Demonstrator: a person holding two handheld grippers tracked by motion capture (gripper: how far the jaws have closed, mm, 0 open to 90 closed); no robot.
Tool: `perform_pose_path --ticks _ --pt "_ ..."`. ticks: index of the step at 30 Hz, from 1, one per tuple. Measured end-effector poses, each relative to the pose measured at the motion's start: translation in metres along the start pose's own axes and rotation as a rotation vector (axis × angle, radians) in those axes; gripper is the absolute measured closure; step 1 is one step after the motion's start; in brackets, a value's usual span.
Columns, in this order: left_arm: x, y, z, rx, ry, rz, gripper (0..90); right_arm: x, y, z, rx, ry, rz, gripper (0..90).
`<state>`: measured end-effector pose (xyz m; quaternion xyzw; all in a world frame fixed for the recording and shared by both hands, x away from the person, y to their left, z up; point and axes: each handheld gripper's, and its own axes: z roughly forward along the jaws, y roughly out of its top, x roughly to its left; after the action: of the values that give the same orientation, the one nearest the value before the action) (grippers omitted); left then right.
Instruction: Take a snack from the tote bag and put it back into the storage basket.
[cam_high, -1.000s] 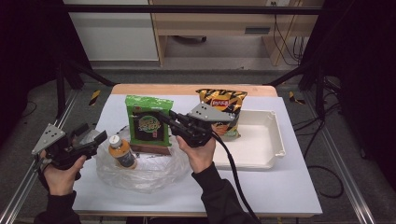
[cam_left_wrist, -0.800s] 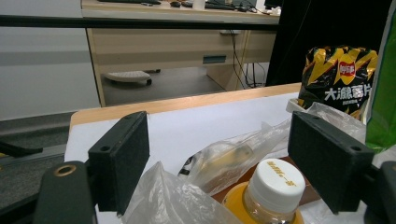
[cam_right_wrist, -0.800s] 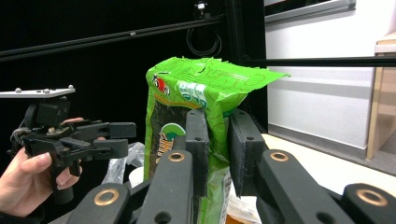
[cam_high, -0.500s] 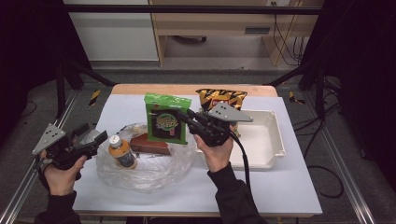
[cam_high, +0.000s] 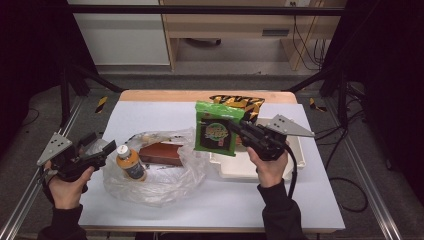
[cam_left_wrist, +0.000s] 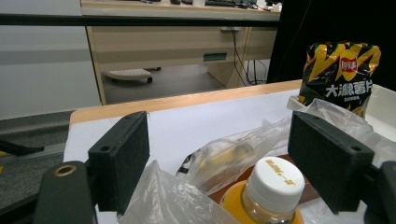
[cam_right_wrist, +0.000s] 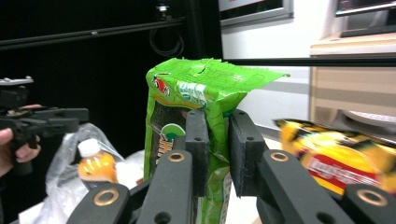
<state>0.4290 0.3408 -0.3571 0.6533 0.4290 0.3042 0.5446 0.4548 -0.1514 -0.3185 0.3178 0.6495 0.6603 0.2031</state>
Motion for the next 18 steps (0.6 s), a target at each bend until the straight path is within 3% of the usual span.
perform_pose_path --ticks 10,18 --pt "-0.002 -0.001 0.002 0.008 0.0 0.006 20.1 -0.033 -0.013 -0.034 0.014 -0.072 0.01 79.5" --pt "-0.003 -0.001 0.003 0.011 0.0 0.008 20.1 -0.053 -0.03 -0.047 0.021 -0.105 0.024 79.5"
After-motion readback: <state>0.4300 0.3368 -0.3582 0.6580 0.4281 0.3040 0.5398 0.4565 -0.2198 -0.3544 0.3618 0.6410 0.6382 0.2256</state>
